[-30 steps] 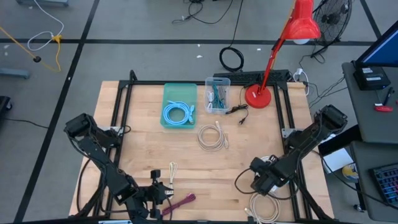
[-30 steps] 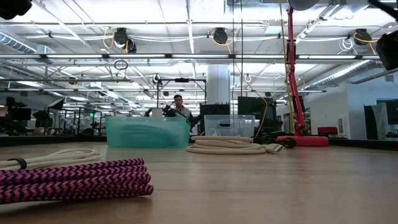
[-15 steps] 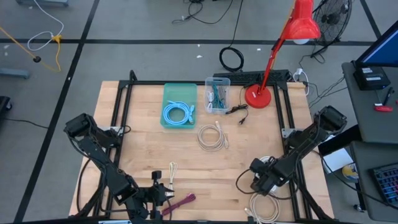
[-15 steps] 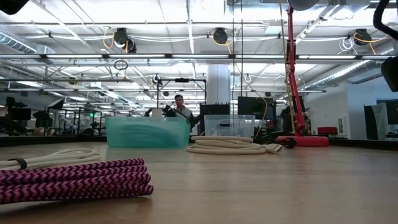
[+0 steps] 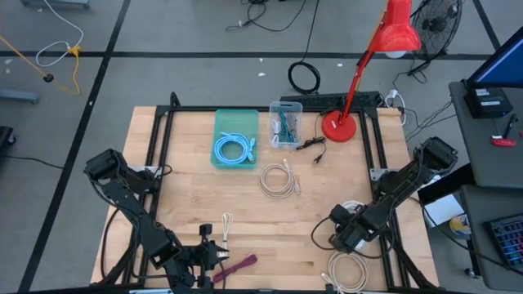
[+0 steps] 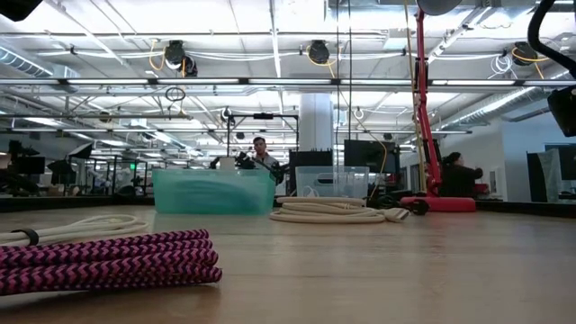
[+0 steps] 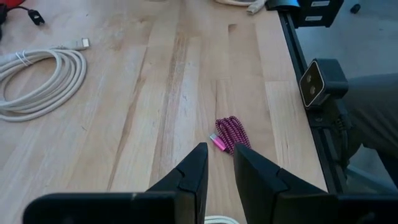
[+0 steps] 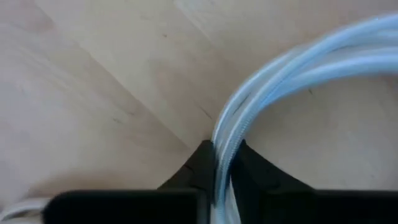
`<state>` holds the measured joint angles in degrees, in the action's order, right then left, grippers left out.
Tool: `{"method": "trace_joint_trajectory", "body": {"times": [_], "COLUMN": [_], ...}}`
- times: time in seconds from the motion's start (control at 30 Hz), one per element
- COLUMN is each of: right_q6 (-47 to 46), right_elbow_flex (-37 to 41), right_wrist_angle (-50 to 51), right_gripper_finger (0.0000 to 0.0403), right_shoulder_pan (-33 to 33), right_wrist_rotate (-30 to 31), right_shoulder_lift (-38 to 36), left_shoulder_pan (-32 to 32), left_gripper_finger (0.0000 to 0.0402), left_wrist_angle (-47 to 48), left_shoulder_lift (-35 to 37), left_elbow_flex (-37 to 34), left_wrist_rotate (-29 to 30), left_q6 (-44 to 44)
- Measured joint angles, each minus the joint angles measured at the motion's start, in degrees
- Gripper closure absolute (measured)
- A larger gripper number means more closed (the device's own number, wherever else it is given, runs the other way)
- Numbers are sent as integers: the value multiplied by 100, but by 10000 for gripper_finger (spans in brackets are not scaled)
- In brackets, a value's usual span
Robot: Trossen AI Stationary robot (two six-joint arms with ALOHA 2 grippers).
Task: Pick and place items into bin
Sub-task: Put the white HDMI cable into the green bin
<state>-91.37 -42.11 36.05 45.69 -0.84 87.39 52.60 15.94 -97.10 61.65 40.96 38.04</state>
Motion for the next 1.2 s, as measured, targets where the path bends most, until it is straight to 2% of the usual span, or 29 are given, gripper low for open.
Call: {"method": "trace_joint_trajectory", "body": {"times": [0.23,0.33,0.5,0.67,0.77,0.97,1.2], "right_q6": [600,1207,2349,3842,4765,6240,6818], "right_elbow_flex": [-399,-856,-1590,-2413,-2874,-3441,-3852], "right_wrist_angle": [130,142,186,142,50,-455,-908], "right_gripper_finger": [387,394,394,394,394,394,394], "right_shoulder_pan": [-224,-397,-661,-1174,-1633,-3056,-5160], "right_wrist_rotate": [200,760,1567,2293,2461,1915,-32], "right_shoulder_lift": [19,60,53,31,30,26,344], "left_shoulder_pan": [-4,-26,-114,-213,-238,-113,245], "left_gripper_finger": [321,321,321,321,321,321,321], "left_wrist_angle": [-45,-44,124,350,411,390,368], "left_shoulder_lift": [0,0,0,0,0,0,0], "left_elbow_flex": [-2,-2,-2,-4,-4,-4,-4], "left_wrist_rotate": [128,368,881,1018,1018,1020,1308], "left_q6": [110,213,635,1053,1213,1361,1688]}}
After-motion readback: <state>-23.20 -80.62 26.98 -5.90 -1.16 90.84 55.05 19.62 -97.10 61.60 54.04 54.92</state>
